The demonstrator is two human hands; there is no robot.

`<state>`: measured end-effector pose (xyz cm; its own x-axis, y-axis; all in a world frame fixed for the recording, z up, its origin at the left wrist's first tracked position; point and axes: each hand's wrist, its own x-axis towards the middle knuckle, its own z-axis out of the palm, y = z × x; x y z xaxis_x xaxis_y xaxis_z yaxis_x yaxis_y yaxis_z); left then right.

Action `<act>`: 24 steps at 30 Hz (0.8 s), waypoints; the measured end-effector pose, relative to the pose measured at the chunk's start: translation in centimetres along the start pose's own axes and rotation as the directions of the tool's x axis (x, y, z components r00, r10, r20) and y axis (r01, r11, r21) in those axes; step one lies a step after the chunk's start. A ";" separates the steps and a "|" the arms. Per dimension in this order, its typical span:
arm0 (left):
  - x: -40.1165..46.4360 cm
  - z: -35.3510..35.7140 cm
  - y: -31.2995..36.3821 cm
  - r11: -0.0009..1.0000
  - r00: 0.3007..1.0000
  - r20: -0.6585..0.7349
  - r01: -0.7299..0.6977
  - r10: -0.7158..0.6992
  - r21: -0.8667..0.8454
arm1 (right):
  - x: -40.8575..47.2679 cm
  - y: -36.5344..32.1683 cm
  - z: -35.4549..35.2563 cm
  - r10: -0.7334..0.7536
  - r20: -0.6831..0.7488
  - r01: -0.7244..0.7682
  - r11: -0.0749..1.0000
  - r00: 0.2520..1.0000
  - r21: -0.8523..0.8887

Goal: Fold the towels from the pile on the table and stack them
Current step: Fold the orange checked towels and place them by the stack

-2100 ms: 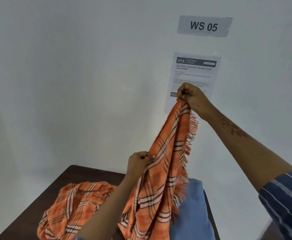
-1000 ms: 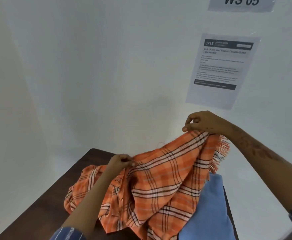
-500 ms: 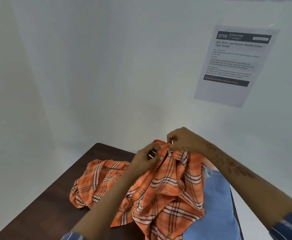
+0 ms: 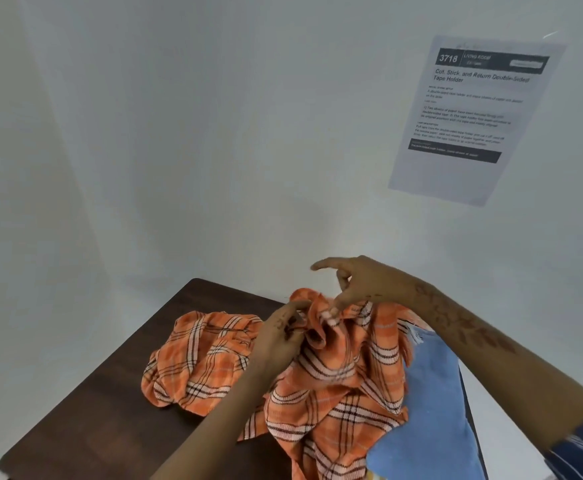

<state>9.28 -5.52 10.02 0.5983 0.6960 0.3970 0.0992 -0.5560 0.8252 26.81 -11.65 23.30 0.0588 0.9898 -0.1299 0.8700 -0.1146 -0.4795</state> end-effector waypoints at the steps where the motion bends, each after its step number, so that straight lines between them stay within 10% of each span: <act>1: 0.4 0.0 0.4 0.999 0.999 0.024 -0.028 0.029 -0.033 | 0.1 -0.4 0.5 -0.020 0.054 0.020 1.000 0.998 -0.014; 5: 1.2 0.4 1.8 0.979 0.997 0.040 -0.050 0.059 -0.197 | -0.1 -1.2 1.9 -0.006 0.202 0.008 1.000 0.979 -0.009; 12: 1.3 -0.5 1.7 0.954 0.998 -0.023 0.048 -0.057 -0.296 | -0.4 -0.6 2.4 0.031 0.028 -0.028 0.992 0.999 -0.120; 19: 1.1 -1.3 -3.2 0.957 0.969 0.176 0.124 -0.173 0.262 | -0.2 -0.6 -1.7 0.024 -0.287 -0.065 0.989 0.958 -0.134; 24: -1.1 -2.5 -7.1 0.933 0.924 0.233 0.237 -0.302 0.272 | -0.7 1.1 -4.3 0.094 -0.464 -0.141 0.988 0.881 -0.068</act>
<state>5.91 -1.25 4.75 0.7081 0.7057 0.0240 0.4506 -0.4777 0.7542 29.78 -12.09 26.58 0.3608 0.9003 0.2436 0.8842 -0.2471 -0.3963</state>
